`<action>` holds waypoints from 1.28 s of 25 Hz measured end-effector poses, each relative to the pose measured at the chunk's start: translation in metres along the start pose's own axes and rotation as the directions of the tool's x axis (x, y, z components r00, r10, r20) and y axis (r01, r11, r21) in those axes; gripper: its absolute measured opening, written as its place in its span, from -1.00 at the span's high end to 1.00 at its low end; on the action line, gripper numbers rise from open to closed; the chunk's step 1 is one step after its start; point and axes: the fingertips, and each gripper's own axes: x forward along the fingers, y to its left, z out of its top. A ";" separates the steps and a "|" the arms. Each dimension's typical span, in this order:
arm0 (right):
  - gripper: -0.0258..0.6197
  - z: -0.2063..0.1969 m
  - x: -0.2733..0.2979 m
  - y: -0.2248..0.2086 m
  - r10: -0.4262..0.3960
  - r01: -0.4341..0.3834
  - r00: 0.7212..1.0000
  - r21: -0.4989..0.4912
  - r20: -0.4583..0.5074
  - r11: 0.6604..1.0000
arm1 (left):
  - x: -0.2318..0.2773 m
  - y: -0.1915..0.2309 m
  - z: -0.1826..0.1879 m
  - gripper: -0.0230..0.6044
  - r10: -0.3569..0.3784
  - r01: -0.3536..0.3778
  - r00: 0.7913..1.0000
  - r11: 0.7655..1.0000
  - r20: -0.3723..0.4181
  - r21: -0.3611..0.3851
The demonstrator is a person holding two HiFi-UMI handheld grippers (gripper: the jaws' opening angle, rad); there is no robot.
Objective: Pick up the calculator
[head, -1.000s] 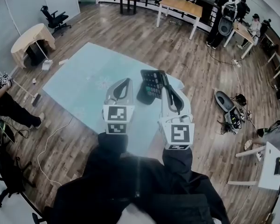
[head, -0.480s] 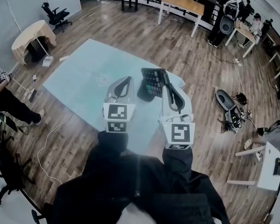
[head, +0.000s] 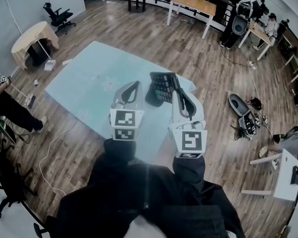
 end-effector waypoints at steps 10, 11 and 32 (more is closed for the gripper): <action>0.77 -0.001 -0.006 -0.002 -0.007 0.007 1.000 -0.008 -0.006 1.000 | -0.002 -0.006 -0.002 0.92 -0.011 0.011 1.000 1.000 -0.005 -0.004; 0.77 -0.001 -0.007 -0.001 -0.007 0.007 1.000 -0.010 -0.006 1.000 | -0.002 -0.006 -0.002 0.92 -0.013 0.013 1.000 1.000 -0.005 -0.006; 0.77 -0.004 -0.020 -0.003 -0.011 0.010 1.000 -0.015 -0.023 1.000 | -0.006 -0.024 -0.004 0.92 -0.049 0.049 0.999 0.999 -0.011 -0.009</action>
